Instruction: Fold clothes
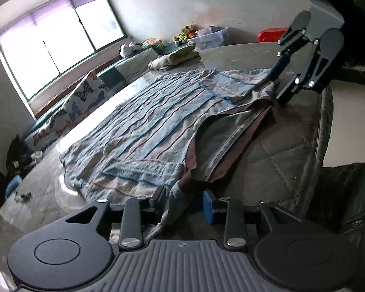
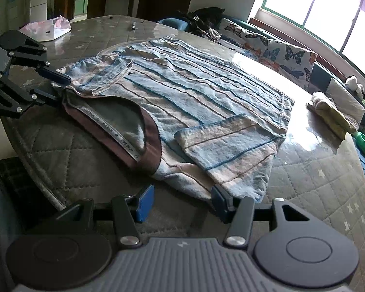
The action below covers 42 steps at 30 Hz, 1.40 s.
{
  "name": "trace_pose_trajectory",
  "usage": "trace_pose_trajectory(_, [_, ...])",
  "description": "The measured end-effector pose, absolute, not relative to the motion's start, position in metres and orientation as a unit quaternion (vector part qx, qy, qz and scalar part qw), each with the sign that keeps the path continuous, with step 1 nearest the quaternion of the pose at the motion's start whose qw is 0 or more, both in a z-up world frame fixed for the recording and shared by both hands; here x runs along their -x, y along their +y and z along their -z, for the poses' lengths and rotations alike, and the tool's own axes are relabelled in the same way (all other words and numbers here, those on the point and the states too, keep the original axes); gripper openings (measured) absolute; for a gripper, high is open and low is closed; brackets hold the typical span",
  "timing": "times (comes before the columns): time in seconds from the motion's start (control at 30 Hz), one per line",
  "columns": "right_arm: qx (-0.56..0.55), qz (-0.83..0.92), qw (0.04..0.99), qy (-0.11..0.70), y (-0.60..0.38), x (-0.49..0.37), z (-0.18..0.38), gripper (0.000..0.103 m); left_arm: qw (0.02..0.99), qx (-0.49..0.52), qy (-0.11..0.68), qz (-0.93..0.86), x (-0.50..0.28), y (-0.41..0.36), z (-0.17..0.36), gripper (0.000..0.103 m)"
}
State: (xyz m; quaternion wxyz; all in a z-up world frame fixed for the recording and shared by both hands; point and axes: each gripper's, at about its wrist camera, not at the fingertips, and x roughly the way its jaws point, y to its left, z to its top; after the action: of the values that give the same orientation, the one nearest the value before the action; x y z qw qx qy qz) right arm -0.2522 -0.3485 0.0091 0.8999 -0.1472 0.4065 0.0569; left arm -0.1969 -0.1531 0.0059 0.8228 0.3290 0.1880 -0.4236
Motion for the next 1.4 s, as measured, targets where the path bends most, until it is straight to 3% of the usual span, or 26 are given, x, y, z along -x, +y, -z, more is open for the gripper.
trace_pose_trajectory(0.13, [0.158, -0.056, 0.901, 0.401, -0.347, 0.252, -0.01, 0.053, 0.83, -0.303, 0.197, 0.425, 0.19, -0.153, -0.013, 0.018])
trace_pose_trajectory(0.5, [0.178, -0.055, 0.907, 0.376, -0.353, 0.241, -0.005, 0.055, 0.86, -0.198, 0.227, 0.412, 0.138, -0.16, -0.057, 0.015])
trace_pose_trajectory(0.63, [0.175, -0.047, 0.912, 0.367, -0.359, 0.233, -0.004, 0.048, 0.86, -0.188, 0.238, 0.41, 0.128, -0.162, -0.06, 0.015])
trace_pose_trajectory(0.67, [0.171, -0.044, 0.914, 0.366, -0.361, 0.23, -0.003, 0.044, 0.86, -0.188, 0.24, 0.409, 0.128, -0.161, -0.059, 0.015])
trace_pose_trajectory(0.73, [0.154, -0.048, 0.914, 0.372, -0.367, 0.225, -0.003, 0.025, 0.858, -0.188, 0.246, 0.409, 0.13, -0.16, -0.056, 0.015])
trace_pose_trajectory(0.77, [0.14, -0.051, 0.915, 0.375, -0.369, 0.222, -0.004, 0.022, 0.858, -0.191, 0.247, 0.409, 0.133, -0.159, -0.054, 0.016])
trace_pose_trajectory(0.83, [0.111, -0.055, 0.917, 0.38, -0.375, 0.219, -0.007, 0.015, 0.856, -0.198, 0.247, 0.409, 0.14, -0.155, -0.049, 0.019])
trace_pose_trajectory(0.93, [0.08, -0.057, 0.919, 0.381, -0.38, 0.215, -0.014, 0.012, 0.853, -0.205, 0.253, 0.409, 0.151, -0.151, -0.041, 0.02])
trace_pose_trajectory(1.0, [0.063, -0.058, 0.921, 0.379, -0.382, 0.214, -0.02, 0.01, 0.851, -0.217, 0.251, 0.407, 0.159, -0.149, -0.034, 0.022])
trace_pose_trajectory(1.17, [0.039, -0.057, 0.927, 0.369, -0.386, 0.209, -0.035, 0.009, 0.856, -0.24, 0.238, 0.391, 0.174, -0.145, -0.023, 0.042])
trace_pose_trajectory(1.4, [0.032, -0.056, 0.931, 0.359, -0.384, 0.202, -0.051, 0.009, 0.854, -0.276, 0.226, 0.378, 0.18, -0.14, -0.011, 0.047])
